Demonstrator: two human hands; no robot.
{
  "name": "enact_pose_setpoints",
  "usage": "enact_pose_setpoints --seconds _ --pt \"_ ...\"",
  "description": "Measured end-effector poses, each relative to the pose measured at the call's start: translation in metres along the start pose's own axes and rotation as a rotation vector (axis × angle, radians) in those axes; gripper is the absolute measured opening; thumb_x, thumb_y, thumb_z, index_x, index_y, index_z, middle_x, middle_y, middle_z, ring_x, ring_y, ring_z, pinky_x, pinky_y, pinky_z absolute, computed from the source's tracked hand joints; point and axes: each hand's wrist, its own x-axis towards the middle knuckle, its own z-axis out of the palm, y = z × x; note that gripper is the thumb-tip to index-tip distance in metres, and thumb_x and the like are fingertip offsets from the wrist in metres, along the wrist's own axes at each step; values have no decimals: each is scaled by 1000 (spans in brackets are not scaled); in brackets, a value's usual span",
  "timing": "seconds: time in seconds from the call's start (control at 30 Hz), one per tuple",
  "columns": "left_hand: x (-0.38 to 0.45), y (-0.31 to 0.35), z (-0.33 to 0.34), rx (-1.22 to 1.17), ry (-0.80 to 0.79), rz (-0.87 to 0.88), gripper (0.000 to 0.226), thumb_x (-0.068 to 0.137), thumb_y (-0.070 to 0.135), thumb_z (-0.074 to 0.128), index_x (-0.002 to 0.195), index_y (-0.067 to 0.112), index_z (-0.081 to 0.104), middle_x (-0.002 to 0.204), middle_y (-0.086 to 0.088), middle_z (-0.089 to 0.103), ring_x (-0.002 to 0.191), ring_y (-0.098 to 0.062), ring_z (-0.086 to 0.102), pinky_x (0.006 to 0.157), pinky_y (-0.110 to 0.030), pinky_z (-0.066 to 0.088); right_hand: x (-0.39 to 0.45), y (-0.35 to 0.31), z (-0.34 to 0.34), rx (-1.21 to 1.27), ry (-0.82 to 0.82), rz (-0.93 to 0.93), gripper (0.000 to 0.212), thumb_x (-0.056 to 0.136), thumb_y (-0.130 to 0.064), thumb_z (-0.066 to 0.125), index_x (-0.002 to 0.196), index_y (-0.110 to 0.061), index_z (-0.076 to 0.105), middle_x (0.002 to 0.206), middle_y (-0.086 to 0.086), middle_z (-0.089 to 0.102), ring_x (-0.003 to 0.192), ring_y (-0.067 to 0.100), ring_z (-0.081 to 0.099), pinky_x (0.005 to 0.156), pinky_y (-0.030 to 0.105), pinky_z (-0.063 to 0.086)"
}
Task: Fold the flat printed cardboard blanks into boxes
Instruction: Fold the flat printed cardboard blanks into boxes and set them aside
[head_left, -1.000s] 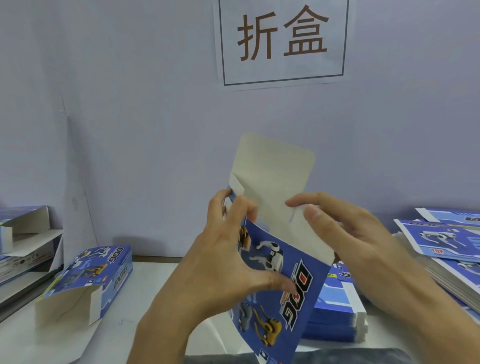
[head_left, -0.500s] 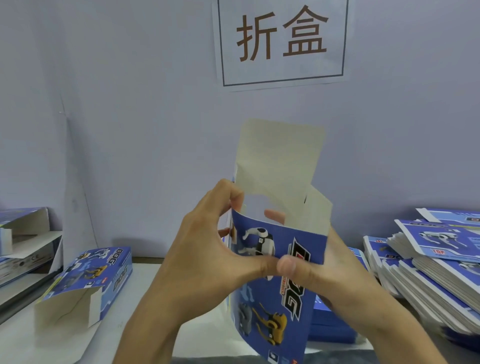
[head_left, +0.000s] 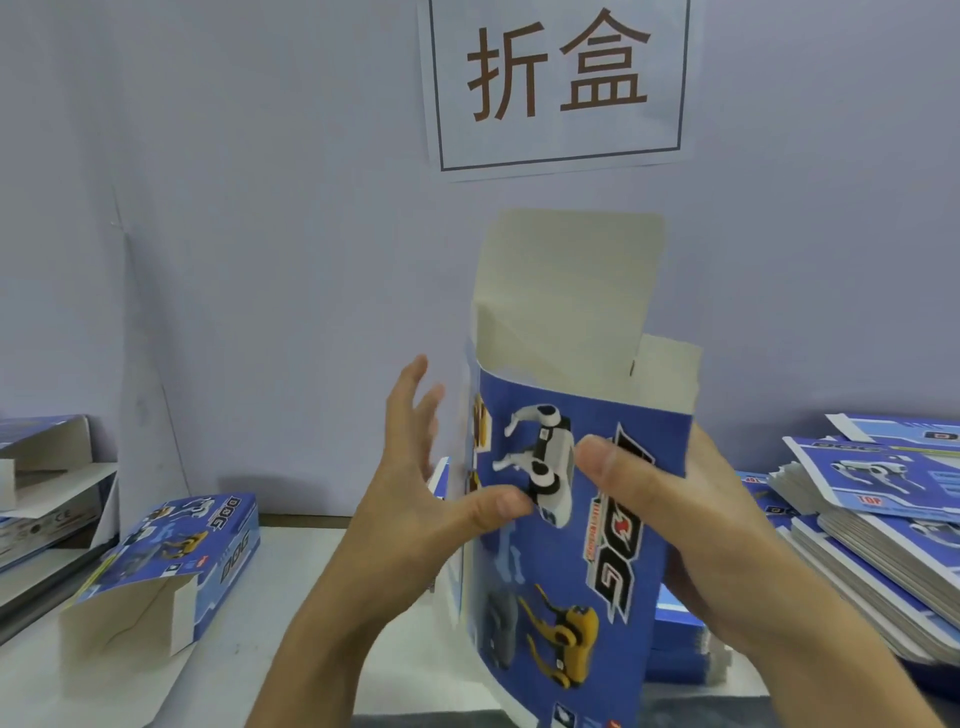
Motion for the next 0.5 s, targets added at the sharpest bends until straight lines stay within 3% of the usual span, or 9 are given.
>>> enact_pose_setpoints --seconds 0.07,0.17,0.27,0.33,0.4,0.5 --pt "0 -1 4 -35 -51 -24 133 29 92 73 146 57 20 148 18 49 136 -7 49 107 -34 50 -3 -4 -4 42 -39 24 46 63 -47 80 108 -42 68 104 1 77 91 23 76 69 23 59" --pt "1 4 14 -96 -63 11 119 43 78 82 146 49 29 125 28 63 117 0 63 88 -22 57 -4 -5 -9 92 7 29 58 52 -57 89 104 -38 71 103 4 77 87 24 76 66 25 60" --pt "1 9 20 -160 -72 60 81 68 44 79 141 40 45 119 15 71 106 -12 71 78 -23 59 0 -1 -8 123 136 56 88 44 -64 90 118 -27 65 103 10 76 84 29 76 63 31 61" --pt "1 10 21 -121 -51 102 45 77 39 74 121 44 63 113 8 75 101 -16 73 78 -23 59 4 5 -5 81 259 16 93 50 -64 88 130 -31 55 106 8 76 87 29 76 66 36 61" --pt "2 10 22 -35 14 134 22 82 47 73 103 48 69 102 10 77 96 -13 74 78 -22 59 7 13 0 20 436 -43 91 56 -66 82 137 -45 44 114 -1 74 93 19 75 73 36 61" --pt "8 1 30 -31 135 104 28 80 52 73 106 43 67 88 15 75 88 -9 74 77 -24 60 8 25 4 -97 523 -112 91 65 -75 74 144 -53 33 120 -26 63 103 -18 61 74 8 53"
